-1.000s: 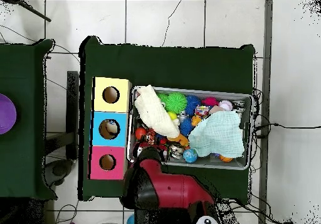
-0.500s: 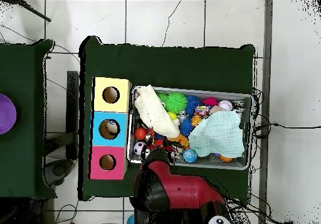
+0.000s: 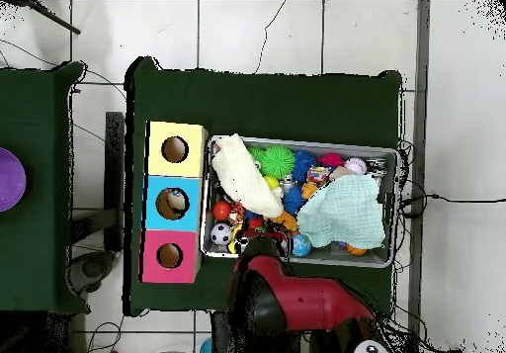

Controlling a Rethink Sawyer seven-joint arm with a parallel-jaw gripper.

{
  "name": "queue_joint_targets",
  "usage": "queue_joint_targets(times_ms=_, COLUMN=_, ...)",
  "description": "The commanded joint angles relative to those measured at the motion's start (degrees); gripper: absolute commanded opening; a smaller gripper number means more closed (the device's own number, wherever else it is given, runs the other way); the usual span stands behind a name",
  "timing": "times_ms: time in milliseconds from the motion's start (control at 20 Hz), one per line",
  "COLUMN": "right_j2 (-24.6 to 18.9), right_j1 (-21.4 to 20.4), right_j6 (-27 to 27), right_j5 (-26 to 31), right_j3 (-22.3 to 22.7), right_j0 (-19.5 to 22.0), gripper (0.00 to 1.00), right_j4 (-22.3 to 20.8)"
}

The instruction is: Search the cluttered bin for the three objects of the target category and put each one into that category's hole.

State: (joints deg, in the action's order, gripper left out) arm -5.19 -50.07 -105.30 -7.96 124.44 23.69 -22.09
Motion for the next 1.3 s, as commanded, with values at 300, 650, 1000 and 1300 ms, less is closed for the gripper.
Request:
queue_joint_targets(times_ms=300, right_j2=-13.98, right_j1=-1.8, right_j6=-0.15, right_j5=7.0, right_j3=1.58, right_j0=13.99, gripper=1.0, right_j4=-8.37)
queue_joint_targets(times_ms=650, right_j2=-20.44, right_j1=-1.83, right_j6=2.17, right_j5=10.25, right_j3=1.26, right_j0=21.51, gripper=1.0, right_j4=-10.13)
queue_joint_targets(times_ms=1000, right_j2=-25.72, right_j1=-2.86, right_j6=4.03, right_j5=14.37, right_j3=1.0, right_j0=26.83, gripper=1.0, right_j4=-10.1)
queue_joint_targets(times_ms=1300, right_j2=-29.25, right_j1=-3.64, right_j6=5.24, right_j5=17.38, right_j3=0.64, right_j0=30.06, gripper=1.0, right_j4=-9.91)
